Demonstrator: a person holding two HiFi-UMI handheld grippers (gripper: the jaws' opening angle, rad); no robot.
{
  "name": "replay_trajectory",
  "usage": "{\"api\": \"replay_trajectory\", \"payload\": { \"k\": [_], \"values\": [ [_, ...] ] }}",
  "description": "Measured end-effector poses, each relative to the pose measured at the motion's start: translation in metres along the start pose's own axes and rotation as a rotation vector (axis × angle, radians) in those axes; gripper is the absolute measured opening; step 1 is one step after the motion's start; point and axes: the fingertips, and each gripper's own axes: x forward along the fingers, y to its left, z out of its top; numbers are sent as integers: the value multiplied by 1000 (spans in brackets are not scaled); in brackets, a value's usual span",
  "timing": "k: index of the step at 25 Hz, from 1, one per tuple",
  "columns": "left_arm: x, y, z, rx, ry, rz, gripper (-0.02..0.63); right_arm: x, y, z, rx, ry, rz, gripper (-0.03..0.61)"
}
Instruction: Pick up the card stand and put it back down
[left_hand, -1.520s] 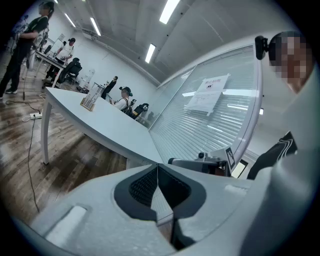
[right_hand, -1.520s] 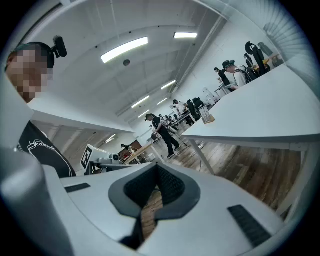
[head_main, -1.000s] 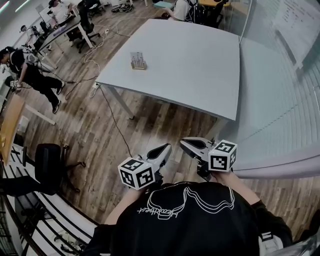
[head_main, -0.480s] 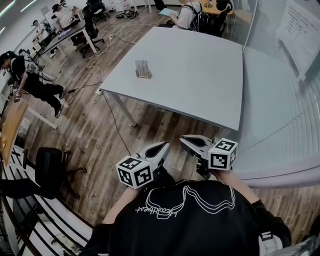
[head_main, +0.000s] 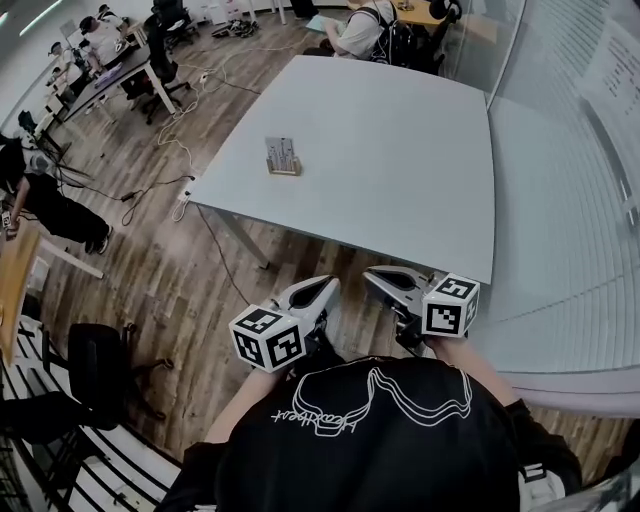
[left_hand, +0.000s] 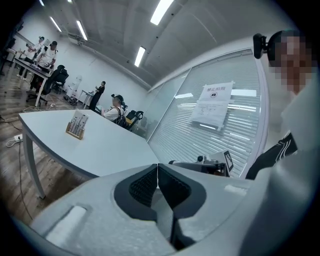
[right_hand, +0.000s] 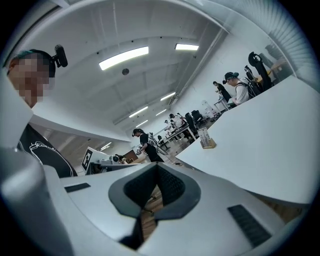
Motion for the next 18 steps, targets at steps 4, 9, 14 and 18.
{"api": "replay_trajectory", "payload": {
  "k": [4, 9, 14, 18],
  "values": [
    [12, 50, 32, -19, 32, -7, 15, 46, -25, 22, 29, 4, -13, 9],
    [29, 115, 71, -23, 65, -33, 15, 108, -60, 49, 37, -2, -44, 9],
    [44, 178, 107, -27, 91, -35, 16, 156, -98, 73, 44, 0, -97, 9],
    [53, 222, 131, -26, 101, -53, 17, 189, -125, 89, 53, 2, -135, 9]
  ]
}}
